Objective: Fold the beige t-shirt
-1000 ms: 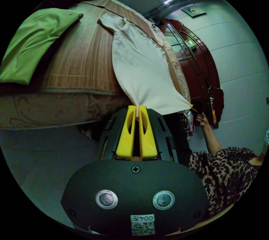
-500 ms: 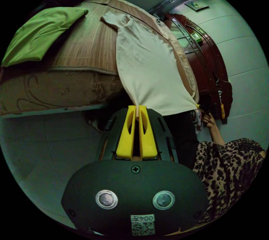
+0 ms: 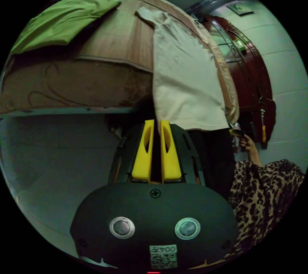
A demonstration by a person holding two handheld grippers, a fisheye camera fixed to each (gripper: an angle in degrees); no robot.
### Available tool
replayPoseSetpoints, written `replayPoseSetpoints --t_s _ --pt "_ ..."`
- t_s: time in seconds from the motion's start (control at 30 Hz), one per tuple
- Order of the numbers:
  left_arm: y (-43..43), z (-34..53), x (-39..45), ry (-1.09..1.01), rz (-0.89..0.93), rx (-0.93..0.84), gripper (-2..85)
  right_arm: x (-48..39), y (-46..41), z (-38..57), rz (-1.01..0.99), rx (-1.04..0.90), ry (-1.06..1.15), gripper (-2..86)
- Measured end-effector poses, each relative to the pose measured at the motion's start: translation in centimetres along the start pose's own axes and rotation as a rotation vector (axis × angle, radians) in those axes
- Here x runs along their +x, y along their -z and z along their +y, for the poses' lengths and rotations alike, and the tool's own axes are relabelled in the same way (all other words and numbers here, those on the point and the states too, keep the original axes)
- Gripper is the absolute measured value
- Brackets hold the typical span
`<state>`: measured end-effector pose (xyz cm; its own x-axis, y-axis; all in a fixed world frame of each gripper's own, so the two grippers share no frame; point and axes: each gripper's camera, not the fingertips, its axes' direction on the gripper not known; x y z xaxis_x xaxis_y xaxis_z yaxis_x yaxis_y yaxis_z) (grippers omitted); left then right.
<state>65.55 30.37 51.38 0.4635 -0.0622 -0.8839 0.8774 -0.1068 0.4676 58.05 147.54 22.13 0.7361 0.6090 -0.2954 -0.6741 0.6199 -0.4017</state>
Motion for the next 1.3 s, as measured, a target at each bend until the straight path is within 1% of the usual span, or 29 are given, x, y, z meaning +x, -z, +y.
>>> replayPoseSetpoints --t_s 0.03,0.07,0.1,0.13,0.17,0.23,0.33,0.43,0.5,0.57,0.63,0.7,0.8,0.9,1.0,1.07,1.3 --pt "0.8 0.5 0.1 0.004 -0.040 0.001 1.3 -1.1 0.6 0.0 0.105 0.015 0.008 5.1" --pt "2.5 1.1 1.2 -0.012 -0.158 -0.003 1.3 -2.7 1.2 -0.2 0.231 0.040 0.036 4.9" --pt "3.6 1.2 3.3 -0.057 -0.302 -0.022 1.3 -3.7 1.4 -0.3 0.288 0.051 0.057 4.8" --pt "4.0 1.1 4.7 -0.087 -0.368 -0.030 1.3 -6.0 1.8 -0.8 0.371 0.068 0.101 4.3" --pt "4.6 0.4 8.1 -0.155 -0.463 -0.028 1.3 -8.6 2.0 -1.3 0.411 0.094 0.167 3.8" --pt "4.5 -1.6 16.3 -0.303 -0.528 0.024 1.1 -12.9 2.0 -2.2 0.436 0.136 0.279 3.4" --pt "2.2 -4.2 24.8 -0.439 -0.541 0.073 1.0 -19.6 0.9 -4.2 0.418 0.197 0.417 3.0" --pt "-3.9 -7.8 34.4 -0.551 -0.596 0.116 0.9 -25.0 -0.7 -5.9 0.363 0.242 0.505 2.5" --pt "-7.1 -9.7 36.4 -0.544 -0.556 0.076 0.9 -27.6 -1.9 -6.7 0.382 0.273 0.537 1.9" --pt "-10.2 -10.9 37.2 -0.524 -0.520 0.035 0.9 -30.3 -3.8 -7.3 0.475 0.305 0.570 0.5" --pt "-14.0 -11.1 38.0 -0.523 -0.560 -0.028 0.9 -31.7 -5.3 -7.5 0.540 0.310 0.590 -0.3" --pt "-15.6 -10.0 39.0 -0.555 -0.595 -0.026 0.9 -32.6 -6.8 -7.8 0.577 0.289 0.607 -0.5" --pt "-16.7 -8.3 41.0 -0.589 -0.638 -0.013 0.8 -32.7 -8.9 -8.4 0.590 0.231 0.598 -0.6" --pt "-18.2 -6.9 43.1 -0.609 -0.687 -0.022 0.7 -32.9 -9.6 -8.2 0.609 0.272 0.587 -0.7" --pt "-19.9 -6.0 45.3 -0.635 -0.756 -0.050 0.6 -33.4 -10.5 -8.0 0.687 0.276 0.619 -0.7" --pt "-20.4 -5.5 46.0 -0.640 -0.765 -0.058 0.6 -33.5 -10.9 -7.9 0.729 0.275 0.643 -0.7" --pt "-20.1 -6.2 44.6 -0.550 -0.609 -0.092 0.8 -31.4 -10.3 -8.1 0.696 0.329 0.672 -0.8"
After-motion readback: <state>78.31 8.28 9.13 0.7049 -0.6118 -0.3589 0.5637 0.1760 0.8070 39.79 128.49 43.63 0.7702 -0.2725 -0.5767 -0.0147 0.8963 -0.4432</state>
